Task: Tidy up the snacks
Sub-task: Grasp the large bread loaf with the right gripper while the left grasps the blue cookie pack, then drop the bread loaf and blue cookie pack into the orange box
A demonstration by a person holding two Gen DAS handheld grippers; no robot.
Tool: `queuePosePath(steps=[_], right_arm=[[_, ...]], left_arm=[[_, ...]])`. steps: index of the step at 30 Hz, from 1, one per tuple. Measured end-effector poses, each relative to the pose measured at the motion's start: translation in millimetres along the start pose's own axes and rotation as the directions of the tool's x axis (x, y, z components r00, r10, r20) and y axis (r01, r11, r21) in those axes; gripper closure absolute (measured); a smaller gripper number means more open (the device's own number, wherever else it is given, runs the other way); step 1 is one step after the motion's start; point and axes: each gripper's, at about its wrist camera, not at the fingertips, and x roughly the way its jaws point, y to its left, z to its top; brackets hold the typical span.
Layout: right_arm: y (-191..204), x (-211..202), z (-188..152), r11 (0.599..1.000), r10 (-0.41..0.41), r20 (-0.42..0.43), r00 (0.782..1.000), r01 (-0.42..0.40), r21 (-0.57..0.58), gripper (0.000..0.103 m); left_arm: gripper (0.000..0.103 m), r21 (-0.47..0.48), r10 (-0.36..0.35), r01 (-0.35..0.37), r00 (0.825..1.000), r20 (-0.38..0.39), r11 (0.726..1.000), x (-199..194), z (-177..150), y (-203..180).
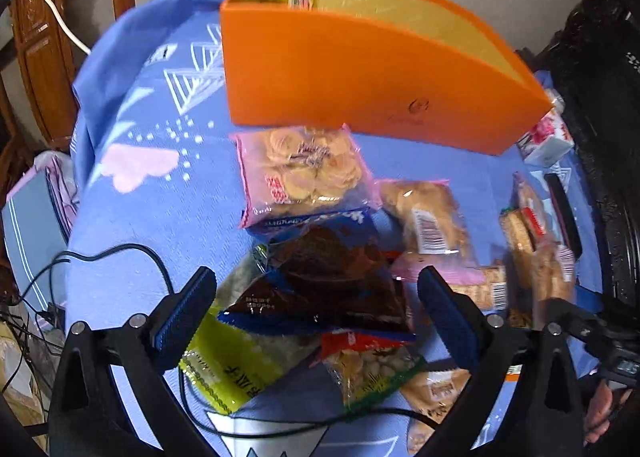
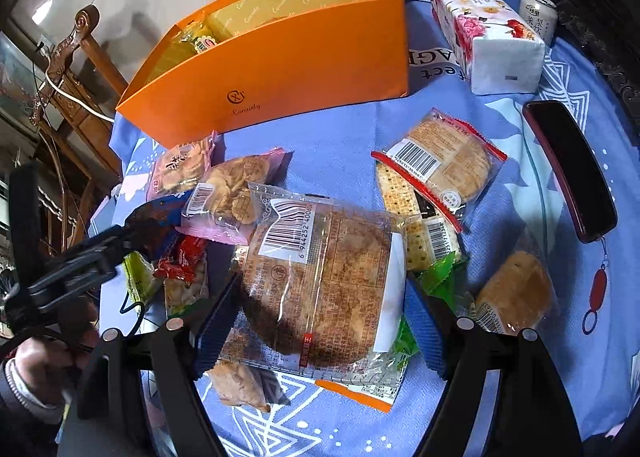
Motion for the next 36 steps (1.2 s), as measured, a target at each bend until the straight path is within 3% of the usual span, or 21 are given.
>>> queuePosePath(steps=[8,13,18,27,36], right_arm=[[1.7,3.9,5.6,1.0,0.008,-0.004,1.0,-0.008,-0.009,0.024],[0.5,5.1,6.9,1.0,0.005,-0.003,1.0,-0.005,-0.008,0.024],[1.4,4.8,5.6,1.0,0.017,-0.003,1.0,-0.017,0.0,0.024],[2.7,-10.7,2.8,1.0,0.022,0.034,0.999,-0.021,-0.004,0.024],[12.2,-50.2,2.6,0.999,0.026,0.121,0.992,-0.021,-0.041,0.024]], left_arm=[[0.005,-0.025,-0.006,0.005,0.999,-0.05,1.0,28.5,3.9,11.4],[0.032,-0.009,-0.031,0.031,0.999,-0.031,0.999,25.0,6.1,9.7],[0.036,-0.017,-0.047,0.047,0.998,-0.029,0.999,19.6,2.5,6.6],[0.037,-0.024,-0.087,0.088,0.996,0.032,0.996,-15.7,-12.9,9.7],[0.037,0.025,-0.114,0.111,0.981,0.158,0.993,-87.8,-22.3,8.9]])
